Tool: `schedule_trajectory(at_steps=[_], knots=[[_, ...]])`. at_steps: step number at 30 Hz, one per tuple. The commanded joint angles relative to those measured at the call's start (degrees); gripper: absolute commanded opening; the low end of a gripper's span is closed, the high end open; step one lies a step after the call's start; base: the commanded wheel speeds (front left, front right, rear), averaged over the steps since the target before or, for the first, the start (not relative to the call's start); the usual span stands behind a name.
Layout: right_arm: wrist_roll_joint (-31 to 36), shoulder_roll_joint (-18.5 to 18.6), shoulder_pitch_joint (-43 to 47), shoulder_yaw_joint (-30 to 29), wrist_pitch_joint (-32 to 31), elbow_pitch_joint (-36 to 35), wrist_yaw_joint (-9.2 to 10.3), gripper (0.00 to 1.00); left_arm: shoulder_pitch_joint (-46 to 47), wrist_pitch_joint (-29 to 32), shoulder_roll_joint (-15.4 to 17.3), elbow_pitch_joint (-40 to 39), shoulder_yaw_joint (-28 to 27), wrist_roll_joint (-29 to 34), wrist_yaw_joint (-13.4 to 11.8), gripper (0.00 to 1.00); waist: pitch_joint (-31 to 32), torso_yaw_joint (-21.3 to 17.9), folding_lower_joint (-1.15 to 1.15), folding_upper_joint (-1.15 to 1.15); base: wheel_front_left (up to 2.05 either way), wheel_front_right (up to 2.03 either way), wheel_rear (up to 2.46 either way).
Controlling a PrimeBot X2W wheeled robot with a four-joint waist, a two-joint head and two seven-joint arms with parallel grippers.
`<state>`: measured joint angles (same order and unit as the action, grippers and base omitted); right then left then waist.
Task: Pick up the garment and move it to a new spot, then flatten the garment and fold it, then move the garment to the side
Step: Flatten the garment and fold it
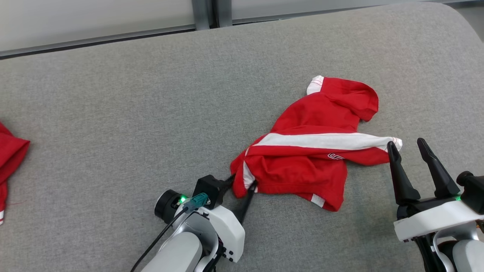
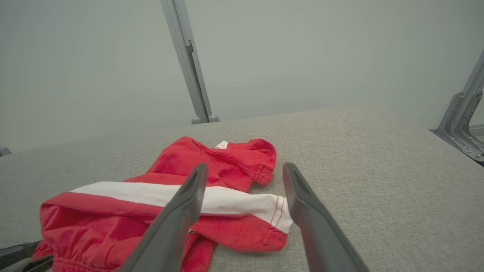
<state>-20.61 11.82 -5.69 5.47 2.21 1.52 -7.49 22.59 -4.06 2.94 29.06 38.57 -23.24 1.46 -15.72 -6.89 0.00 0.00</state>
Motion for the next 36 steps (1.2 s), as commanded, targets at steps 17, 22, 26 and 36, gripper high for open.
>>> schedule_trajectory(at_steps=[17, 22, 26, 36], knots=[[-0.37, -0.04, -0.26, -2.87, 0.34, 0.07, 0.00, 1.00, -2.17, -2.65, 5.42, -2.63, -5.95, -4.03, -5.12, 0.00, 0.11, 4.33, 0.00, 0.00, 0.00, 0.00, 0.00], [0.06, 0.07, 0.22, -3.78, 0.00, -0.28, 0.00, 1.00, -5.45, -2.07, 8.10, -6.65, -7.91, -5.08, -7.26, 0.00, 0.85, 6.00, 0.00, 0.00, 0.00, 0.00, 0.00], [0.50, 0.23, 0.46, -4.12, -0.21, -0.80, 0.00, 1.00, -6.98, -2.04, 9.51, -9.46, -8.23, -4.78, -8.23, 1.00, 1.39, 6.86, 0.00, 0.00, 0.00, 0.00, 0.00], [2.05, 1.08, 1.36, -4.56, -1.64, -2.42, 0.00, 1.00, -9.87, -9.81, 10.88, -16.69, -13.49, -3.46, -13.49, 1.00, 4.90, 7.92, 0.00, 0.00, 0.00, 0.00, 0.00]])
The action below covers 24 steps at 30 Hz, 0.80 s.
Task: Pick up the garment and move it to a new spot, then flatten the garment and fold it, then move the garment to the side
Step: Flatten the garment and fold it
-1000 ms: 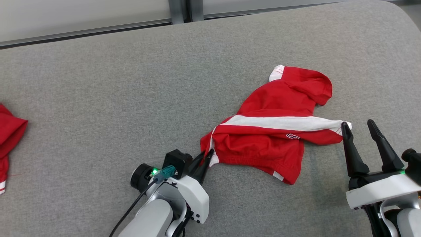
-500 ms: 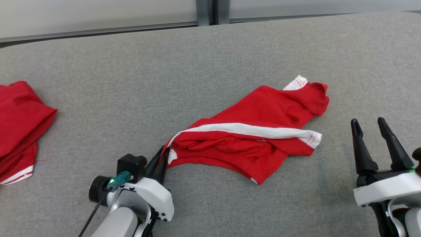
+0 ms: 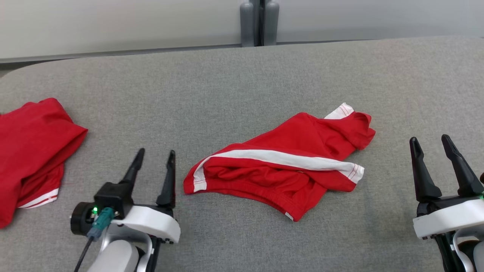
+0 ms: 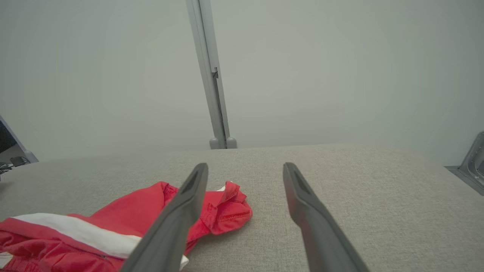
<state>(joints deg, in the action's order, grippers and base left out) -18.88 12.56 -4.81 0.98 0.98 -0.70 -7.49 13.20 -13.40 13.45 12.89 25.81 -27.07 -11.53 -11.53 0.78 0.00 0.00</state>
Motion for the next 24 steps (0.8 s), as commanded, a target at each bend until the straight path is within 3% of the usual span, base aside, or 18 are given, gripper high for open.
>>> schedule_trajectory(at_steps=[1, 9, 16, 24], knots=[[0.33, 0.34, 0.47, -0.07, -0.41, -0.20, 0.00, 1.00, -0.47, -0.47, 0.37, -0.51, -0.73, 0.37, -0.50, 1.00, 0.70, 0.26, 0.00, 0.00, 0.00, 0.00, 0.00], [1.75, 0.65, 2.33, 0.51, -1.94, -1.30, 0.00, 1.00, -3.17, -1.78, 2.13, -5.90, -6.48, 3.30, -2.50, 1.00, 4.37, 0.70, 0.00, 0.00, 0.00, 0.00, 0.00], [2.44, 1.14, 4.65, 1.93, -3.46, -1.51, 0.00, 1.00, -7.88, -1.74, 4.41, -8.19, -9.68, 3.52, -0.60, 1.00, 7.42, 0.80, 0.00, 0.00, 0.00, 0.00, 0.00], [2.36, 0.81, 6.41, 2.94, -4.28, -1.93, 0.00, 1.00, -11.47, -0.13, 6.10, -8.94, -9.18, 2.45, 0.26, 1.00, 8.79, 0.79, 0.00, 0.00, 0.00, 0.00, 0.00]])
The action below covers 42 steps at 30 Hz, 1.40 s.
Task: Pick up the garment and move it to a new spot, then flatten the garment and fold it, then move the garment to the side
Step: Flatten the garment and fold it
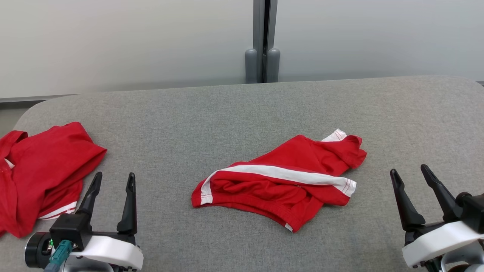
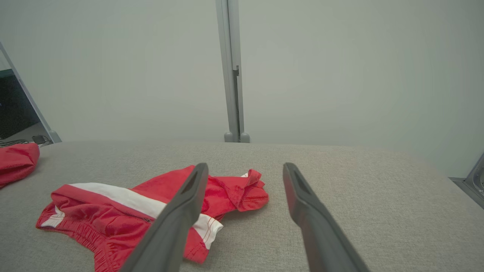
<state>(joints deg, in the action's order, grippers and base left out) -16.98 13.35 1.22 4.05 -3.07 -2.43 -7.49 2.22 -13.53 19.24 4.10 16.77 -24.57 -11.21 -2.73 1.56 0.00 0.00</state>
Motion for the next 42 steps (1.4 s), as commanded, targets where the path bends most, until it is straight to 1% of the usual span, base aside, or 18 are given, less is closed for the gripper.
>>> schedule_trajectory(at_steps=[1, 16, 18, 21, 22, 27, 28, 32, 37, 42], knots=[[0.41, -0.06, 0.48, -0.10, -0.22, -0.25, 0.00, 1.00, -0.57, 0.26, 0.40, -0.26, 0.04, -0.01, -0.06, 1.00, -0.03, 0.03, 0.00, 0.00, 0.00, 0.00, 0.00], [-0.53, -0.31, -0.06, -0.29, -0.15, 0.03, 0.00, 1.00, 0.16, 2.35, 0.93, -1.35, 1.74, 0.51, -0.36, 1.00, -0.46, 0.12, 0.00, 0.00, 0.00, 0.00, 0.00], [-0.61, -0.29, -0.25, -0.38, -0.15, 0.03, 0.00, 1.00, 0.87, 3.14, 0.81, -1.66, 2.56, 0.52, 0.17, 1.00, -0.76, 0.21, 0.00, 0.00, 0.00, 0.00, 0.00], [-1.00, -0.23, -0.84, -0.13, -0.29, -0.11, 0.00, 1.00, 2.44, 5.39, 0.16, -1.68, 5.09, 0.72, 1.78, 1.00, -1.77, 0.34, 0.00, 0.00, 0.00, 0.00, 0.00], [-1.00, -0.23, -0.84, -0.13, -0.29, -0.11, 0.00, 1.00, 2.44, 5.39, 0.16, -1.68, 5.09, 0.72, 1.78, 1.00, -1.77, 0.34, 0.00, 0.00, 0.00, 0.00, 0.00], [-1.34, 0.08, -1.83, 0.81, -0.16, 0.02, 0.00, 1.00, 6.09, 10.14, -2.30, 1.89, 10.86, 0.27, 6.13, 1.00, -4.05, -0.04, 0.00, 0.00, 0.00, 0.00, 0.00], [-1.36, -0.04, -2.39, 1.25, -0.13, 0.01, 0.00, 1.00, 7.13, 11.48, -3.66, 4.51, 12.63, -0.47, 7.75, 1.00, -4.90, -0.50, 0.00, 0.00, 0.00, 0.00, 0.00], [-1.93, 0.32, -3.11, 1.62, 0.47, 0.66, 0.00, 1.00, 9.30, 12.52, -5.58, 9.87, 14.53, -1.28, 9.71, 1.00, -6.33, -1.40, 0.00, 0.00, 0.00, 0.00, 0.00], [-2.22, 0.40, -4.26, 1.85, 0.98, 1.08, 0.00, 1.00, 12.47, 12.65, -7.05, 15.86, 14.92, -2.00, 10.94, 1.00, -8.11, -2.35, 0.00, 0.00, 0.00, 0.00, 0.00], [-2.70, 0.43, -5.14, 2.00, 1.45, 1.69, 0.00, 1.00, 14.76, 12.08, -7.76, 21.15, 14.03, -2.61, 10.63, 1.00, -9.11, -3.27, 0.00, 0.00, 0.00, 0.00, 0.00]])
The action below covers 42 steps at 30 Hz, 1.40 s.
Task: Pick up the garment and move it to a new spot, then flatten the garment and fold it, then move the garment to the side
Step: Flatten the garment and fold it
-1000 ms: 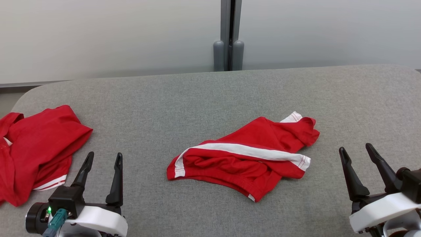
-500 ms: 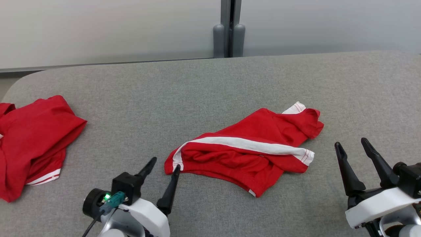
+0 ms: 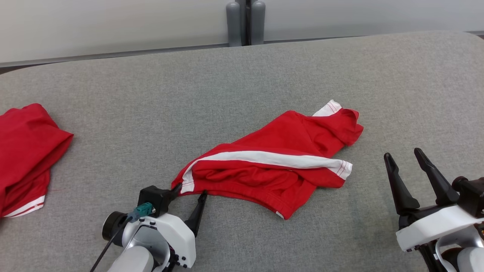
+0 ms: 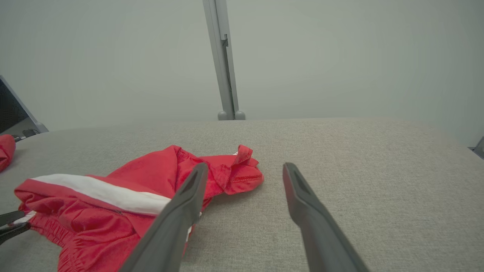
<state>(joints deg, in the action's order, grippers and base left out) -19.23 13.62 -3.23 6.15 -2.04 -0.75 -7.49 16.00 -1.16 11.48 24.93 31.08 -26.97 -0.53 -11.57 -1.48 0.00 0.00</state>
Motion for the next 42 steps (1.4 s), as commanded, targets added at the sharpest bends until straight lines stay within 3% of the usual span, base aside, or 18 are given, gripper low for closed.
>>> schedule_trajectory(at_steps=[1, 2, 4, 5, 6, 25, 35, 42], knots=[[-0.39, 0.19, -0.67, -0.16, 0.53, 0.19, 0.00, 1.00, 1.34, -0.59, -0.07, 1.09, -0.51, -0.36, -0.15, 1.00, -0.38, -0.30, 0.00, 0.00, 0.00, 0.00, 0.00], [-0.41, 0.18, -0.66, -0.17, 0.65, 0.34, 0.00, 1.00, 1.49, -0.65, -0.24, 1.71, -0.68, -0.67, -0.07, 0.94, -0.48, -0.36, 0.00, 0.00, 0.00, 0.00, 0.00], [-0.69, -0.04, -0.80, -0.22, 0.79, 0.51, 0.00, 1.00, 2.09, -1.02, -0.19, 2.91, -0.89, -1.03, 0.31, 0.46, -0.67, -0.47, 0.00, 0.00, 0.00, 0.00, 0.00], [-0.65, -0.10, -0.85, -0.21, 0.80, 0.57, 0.00, 1.00, 2.34, -1.22, -0.15, 3.33, -0.96, -1.12, 0.46, 0.36, -0.72, -0.52, 0.00, 0.00, 0.00, 0.00, 0.00], [-0.64, -0.10, -0.90, -0.20, 0.88, 0.65, 0.00, 1.00, 2.45, -1.43, -0.14, 3.78, -1.05, -1.29, 0.57, 0.00, -0.77, -0.53, 0.00, 0.00, 0.00, 0.00, 0.00], [-0.46, -0.54, -0.89, -0.68, 1.03, 0.70, 0.00, 1.00, 3.97, -5.31, -0.07, 4.43, -0.86, -1.65, 1.04, 0.00, -0.03, 0.20, 0.00, 0.00, 0.00, 0.00, 0.00], [0.42, -0.38, -0.24, -2.14, 1.38, -0.15, 0.00, 1.00, 1.72, -10.44, 1.97, -4.73, -3.40, -0.23, -3.35, 0.00, 1.46, 0.99, 0.00, 0.00, 0.00, 0.00, 0.00], [0.56, -0.50, 0.91, -1.09, 0.13, 0.21, 0.00, 1.00, -0.99, -8.84, 3.54, -12.14, -3.33, -0.01, -5.29, 0.00, 2.49, 1.53, 0.00, 0.00, 0.00, 0.00, 0.00]])
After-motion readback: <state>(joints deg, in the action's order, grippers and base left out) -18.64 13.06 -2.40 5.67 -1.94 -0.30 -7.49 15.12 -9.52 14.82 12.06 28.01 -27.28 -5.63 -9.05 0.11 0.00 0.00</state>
